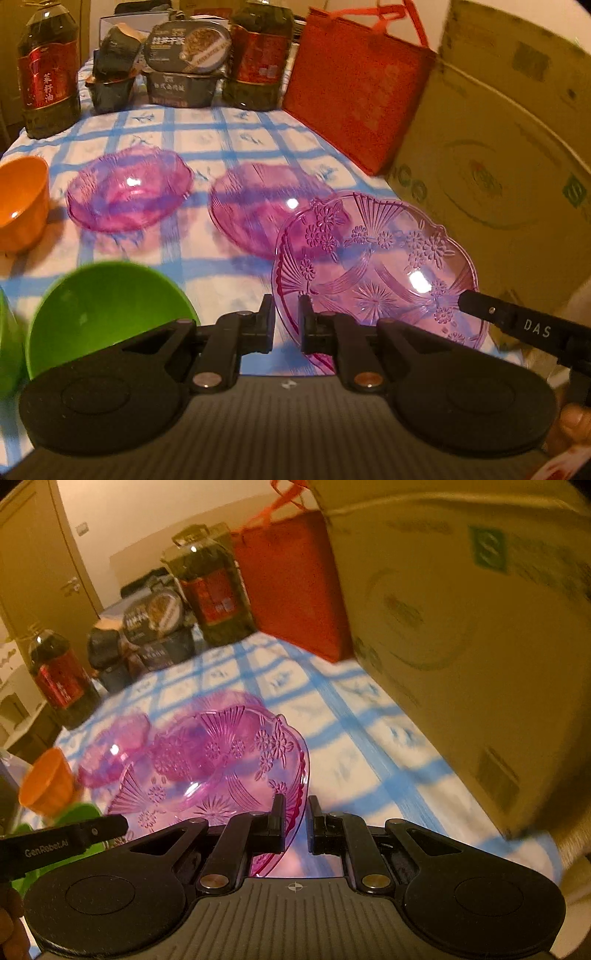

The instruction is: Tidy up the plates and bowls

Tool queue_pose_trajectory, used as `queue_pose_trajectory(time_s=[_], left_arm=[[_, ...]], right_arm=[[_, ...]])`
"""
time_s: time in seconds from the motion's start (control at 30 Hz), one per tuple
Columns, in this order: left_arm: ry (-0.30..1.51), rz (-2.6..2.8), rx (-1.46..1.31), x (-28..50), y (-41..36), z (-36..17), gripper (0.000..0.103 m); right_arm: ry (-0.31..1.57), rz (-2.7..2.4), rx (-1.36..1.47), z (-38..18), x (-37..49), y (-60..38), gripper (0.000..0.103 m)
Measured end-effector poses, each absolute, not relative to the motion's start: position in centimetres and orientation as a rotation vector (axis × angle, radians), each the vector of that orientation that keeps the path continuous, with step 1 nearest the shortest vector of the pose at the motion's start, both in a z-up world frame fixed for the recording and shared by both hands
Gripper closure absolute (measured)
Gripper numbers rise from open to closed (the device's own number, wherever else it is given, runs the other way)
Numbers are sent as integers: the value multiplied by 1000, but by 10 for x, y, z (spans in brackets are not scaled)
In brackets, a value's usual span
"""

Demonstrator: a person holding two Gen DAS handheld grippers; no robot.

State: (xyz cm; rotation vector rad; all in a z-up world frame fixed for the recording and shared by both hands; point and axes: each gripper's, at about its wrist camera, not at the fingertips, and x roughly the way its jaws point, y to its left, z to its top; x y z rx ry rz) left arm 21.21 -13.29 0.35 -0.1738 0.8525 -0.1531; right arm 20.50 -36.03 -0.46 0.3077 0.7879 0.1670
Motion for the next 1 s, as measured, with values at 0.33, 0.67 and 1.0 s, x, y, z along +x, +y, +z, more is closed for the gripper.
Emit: queue_pose_trajectory(time_s=[0.33, 0.67, 1.0], left_arm=[[844, -105, -139, 292, -101, 11, 92], [917, -101, -98, 359, -96, -22, 92], [961, -99, -72, 382, -97, -45, 92]], right_arm=[[788, 220, 351, -6, 288, -327, 92], [846, 202, 309, -44, 347, -310, 92], [886, 199, 276, -67, 364, -302, 92]])
